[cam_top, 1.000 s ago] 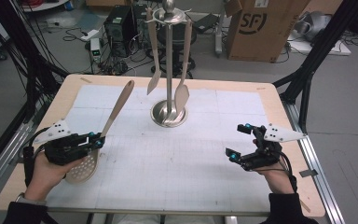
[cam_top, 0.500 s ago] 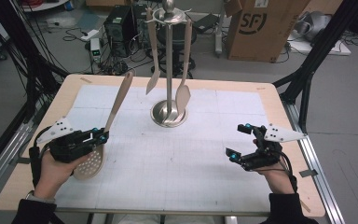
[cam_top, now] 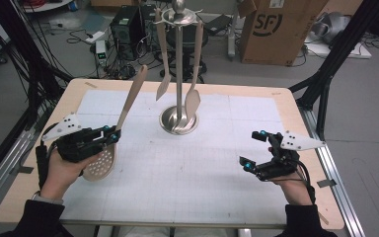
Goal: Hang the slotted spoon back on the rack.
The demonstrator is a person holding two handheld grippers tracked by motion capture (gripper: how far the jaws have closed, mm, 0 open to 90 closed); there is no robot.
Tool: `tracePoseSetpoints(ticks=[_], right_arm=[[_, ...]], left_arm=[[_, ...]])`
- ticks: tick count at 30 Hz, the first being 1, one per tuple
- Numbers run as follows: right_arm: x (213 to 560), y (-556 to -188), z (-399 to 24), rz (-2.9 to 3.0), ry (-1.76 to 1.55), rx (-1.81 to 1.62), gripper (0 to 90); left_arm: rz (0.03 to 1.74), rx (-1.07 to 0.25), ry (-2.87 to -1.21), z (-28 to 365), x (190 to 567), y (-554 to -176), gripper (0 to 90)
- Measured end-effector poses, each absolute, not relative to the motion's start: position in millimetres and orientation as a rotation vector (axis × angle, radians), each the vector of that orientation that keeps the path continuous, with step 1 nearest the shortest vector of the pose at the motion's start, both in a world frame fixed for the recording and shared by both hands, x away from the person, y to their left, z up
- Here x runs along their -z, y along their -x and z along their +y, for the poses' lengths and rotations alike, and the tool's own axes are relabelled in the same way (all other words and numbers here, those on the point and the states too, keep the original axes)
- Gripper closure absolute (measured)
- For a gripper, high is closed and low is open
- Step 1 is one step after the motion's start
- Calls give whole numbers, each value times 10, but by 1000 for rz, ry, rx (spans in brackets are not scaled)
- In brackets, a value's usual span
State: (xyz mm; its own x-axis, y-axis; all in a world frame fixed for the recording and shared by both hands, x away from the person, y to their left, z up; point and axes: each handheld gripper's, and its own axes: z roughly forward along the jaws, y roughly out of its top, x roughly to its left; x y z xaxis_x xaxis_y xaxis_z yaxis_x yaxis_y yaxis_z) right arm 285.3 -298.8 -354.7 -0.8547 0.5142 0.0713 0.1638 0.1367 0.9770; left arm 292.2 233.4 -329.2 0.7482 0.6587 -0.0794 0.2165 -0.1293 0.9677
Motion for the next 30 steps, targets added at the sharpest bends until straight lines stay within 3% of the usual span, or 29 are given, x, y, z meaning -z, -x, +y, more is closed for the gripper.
tracePoseSetpoints(ticks=[30], right_arm=[[3535,-2845,-2989,2135,-657,-1784,3]], left_arm=[[699,-421,-1672,2276,3045,-3167,785]])
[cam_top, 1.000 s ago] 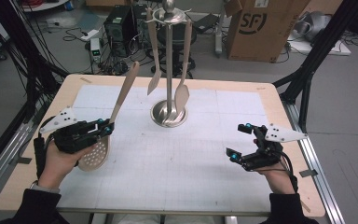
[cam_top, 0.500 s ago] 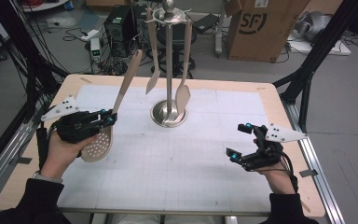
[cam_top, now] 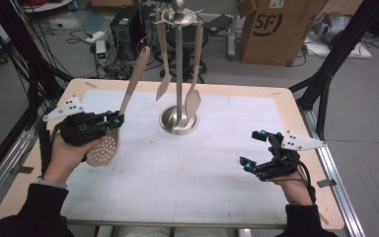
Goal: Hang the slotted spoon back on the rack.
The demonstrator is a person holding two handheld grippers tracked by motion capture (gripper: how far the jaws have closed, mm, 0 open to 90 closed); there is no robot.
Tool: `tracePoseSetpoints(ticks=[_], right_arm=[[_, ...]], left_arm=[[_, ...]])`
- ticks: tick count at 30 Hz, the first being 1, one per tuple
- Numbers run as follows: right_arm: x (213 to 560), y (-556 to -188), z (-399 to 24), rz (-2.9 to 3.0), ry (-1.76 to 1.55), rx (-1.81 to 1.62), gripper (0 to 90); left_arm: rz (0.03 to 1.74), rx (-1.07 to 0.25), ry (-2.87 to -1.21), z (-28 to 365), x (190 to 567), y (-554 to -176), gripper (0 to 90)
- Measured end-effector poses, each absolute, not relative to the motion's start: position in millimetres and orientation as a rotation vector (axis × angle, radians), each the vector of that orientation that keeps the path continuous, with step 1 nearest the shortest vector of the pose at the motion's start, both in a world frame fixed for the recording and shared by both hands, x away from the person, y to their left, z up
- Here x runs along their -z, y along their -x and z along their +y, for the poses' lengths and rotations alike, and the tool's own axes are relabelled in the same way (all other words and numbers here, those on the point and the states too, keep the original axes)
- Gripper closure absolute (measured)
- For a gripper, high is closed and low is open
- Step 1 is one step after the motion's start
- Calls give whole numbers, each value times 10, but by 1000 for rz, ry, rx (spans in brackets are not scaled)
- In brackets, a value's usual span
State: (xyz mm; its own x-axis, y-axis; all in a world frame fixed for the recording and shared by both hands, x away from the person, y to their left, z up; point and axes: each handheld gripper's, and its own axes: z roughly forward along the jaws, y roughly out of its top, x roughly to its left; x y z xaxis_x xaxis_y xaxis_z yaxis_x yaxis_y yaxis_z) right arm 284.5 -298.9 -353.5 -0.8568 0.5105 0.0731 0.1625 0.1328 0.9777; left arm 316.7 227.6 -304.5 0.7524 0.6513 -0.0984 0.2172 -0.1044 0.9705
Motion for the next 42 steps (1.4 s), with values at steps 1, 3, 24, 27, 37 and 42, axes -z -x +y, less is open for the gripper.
tracePoseSetpoints(ticks=[1,3,24,27,37,42], right_arm=[[3537,-2847,-2989,2134,-658,-1785,3],[3542,-2848,-2989,2139,-661,-1785,3],[3556,-2874,-3039,2131,-679,-1792,3],[3562,-2882,-3054,2127,-679,-1792,3],[3567,-2887,-3083,2117,-687,-1799,3],[3565,-2883,-3091,2118,-694,-1804,3]], left_arm=[[699,-417,-1672,2279,3041,-3171,785],[700,-413,-1667,2284,3035,-3187,785],[677,-345,-1638,2340,2866,-3468,785],[675,-347,-1636,2328,2833,-3494,785],[670,-352,-1627,2327,2739,-3590,785],[671,-349,-1627,2286,2731,-3640,785]])
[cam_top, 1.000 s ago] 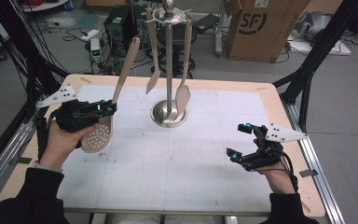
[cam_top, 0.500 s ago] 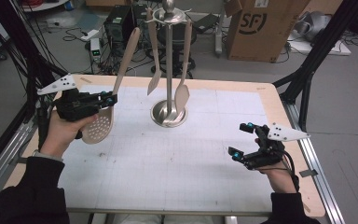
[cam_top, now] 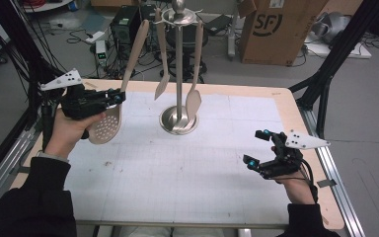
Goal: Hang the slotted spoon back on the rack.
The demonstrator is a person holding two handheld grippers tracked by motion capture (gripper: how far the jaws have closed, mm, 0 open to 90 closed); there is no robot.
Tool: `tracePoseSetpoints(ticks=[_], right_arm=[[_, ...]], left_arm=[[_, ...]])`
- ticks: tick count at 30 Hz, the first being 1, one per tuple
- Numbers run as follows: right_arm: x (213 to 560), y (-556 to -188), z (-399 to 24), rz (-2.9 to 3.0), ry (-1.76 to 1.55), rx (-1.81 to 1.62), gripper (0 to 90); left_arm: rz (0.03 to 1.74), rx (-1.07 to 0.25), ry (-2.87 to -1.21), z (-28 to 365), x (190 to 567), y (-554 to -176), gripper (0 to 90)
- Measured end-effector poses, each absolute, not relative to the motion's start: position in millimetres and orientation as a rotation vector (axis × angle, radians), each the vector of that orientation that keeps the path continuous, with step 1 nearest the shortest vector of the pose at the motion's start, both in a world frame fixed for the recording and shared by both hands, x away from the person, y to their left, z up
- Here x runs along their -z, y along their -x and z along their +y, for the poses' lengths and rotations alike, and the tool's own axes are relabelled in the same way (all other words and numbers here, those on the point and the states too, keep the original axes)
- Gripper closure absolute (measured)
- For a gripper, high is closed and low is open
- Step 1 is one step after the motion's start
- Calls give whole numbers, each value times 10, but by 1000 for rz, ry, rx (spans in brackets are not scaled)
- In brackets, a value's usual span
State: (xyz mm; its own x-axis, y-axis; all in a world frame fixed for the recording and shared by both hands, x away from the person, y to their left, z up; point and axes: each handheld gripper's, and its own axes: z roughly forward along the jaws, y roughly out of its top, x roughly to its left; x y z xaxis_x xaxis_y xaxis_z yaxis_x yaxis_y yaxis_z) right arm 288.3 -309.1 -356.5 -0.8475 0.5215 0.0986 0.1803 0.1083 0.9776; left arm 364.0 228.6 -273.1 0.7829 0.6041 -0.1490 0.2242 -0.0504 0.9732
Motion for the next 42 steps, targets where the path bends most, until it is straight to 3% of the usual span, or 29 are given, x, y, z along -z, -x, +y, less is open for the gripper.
tracePoseSetpoints(ticks=[42], right_arm=[[3557,-2879,-3155,2090,-699,-1820,3]], left_arm=[[665,-317,-1612,2082,2806,-3812,785]])
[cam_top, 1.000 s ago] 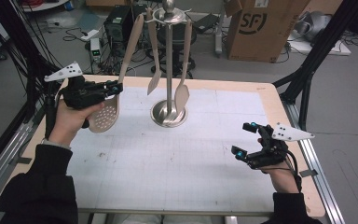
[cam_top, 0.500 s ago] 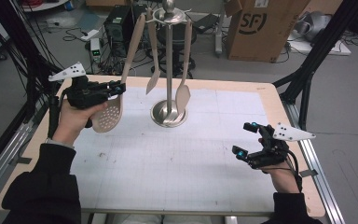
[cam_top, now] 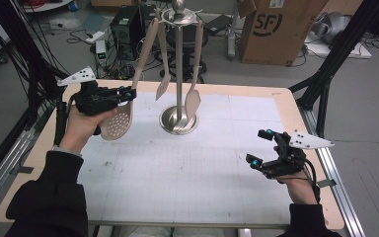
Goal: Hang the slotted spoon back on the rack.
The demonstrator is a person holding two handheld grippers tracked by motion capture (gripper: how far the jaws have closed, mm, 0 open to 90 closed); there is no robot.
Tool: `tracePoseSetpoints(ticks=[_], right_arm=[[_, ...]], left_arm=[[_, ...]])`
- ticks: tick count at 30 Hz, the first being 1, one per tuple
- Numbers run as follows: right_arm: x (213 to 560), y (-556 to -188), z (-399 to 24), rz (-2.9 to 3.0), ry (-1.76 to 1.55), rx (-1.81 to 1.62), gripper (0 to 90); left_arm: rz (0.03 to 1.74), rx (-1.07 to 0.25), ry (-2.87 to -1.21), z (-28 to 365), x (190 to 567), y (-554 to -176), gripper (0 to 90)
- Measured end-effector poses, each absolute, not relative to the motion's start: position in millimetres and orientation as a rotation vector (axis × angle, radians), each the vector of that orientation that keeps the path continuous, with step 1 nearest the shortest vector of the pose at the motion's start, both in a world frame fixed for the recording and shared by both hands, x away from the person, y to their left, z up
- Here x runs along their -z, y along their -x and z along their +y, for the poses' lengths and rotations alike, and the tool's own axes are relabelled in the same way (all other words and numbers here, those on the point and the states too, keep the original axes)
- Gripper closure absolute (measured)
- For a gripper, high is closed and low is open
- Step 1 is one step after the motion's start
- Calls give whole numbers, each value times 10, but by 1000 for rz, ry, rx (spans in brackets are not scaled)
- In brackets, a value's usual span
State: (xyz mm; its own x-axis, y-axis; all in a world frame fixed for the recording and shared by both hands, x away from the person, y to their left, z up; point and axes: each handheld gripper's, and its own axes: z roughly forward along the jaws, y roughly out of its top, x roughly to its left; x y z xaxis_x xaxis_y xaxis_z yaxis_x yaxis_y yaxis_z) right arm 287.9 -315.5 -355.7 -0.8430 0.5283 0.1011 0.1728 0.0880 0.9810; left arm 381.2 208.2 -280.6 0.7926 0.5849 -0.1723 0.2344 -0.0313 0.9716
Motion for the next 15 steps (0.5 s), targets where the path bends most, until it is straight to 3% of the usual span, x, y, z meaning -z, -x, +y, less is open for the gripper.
tracePoseSetpoints(ticks=[15], right_arm=[[3568,-2892,-3173,2088,-712,-1821,3]], left_arm=[[667,-331,-1647,1927,2854,-3923,785]])
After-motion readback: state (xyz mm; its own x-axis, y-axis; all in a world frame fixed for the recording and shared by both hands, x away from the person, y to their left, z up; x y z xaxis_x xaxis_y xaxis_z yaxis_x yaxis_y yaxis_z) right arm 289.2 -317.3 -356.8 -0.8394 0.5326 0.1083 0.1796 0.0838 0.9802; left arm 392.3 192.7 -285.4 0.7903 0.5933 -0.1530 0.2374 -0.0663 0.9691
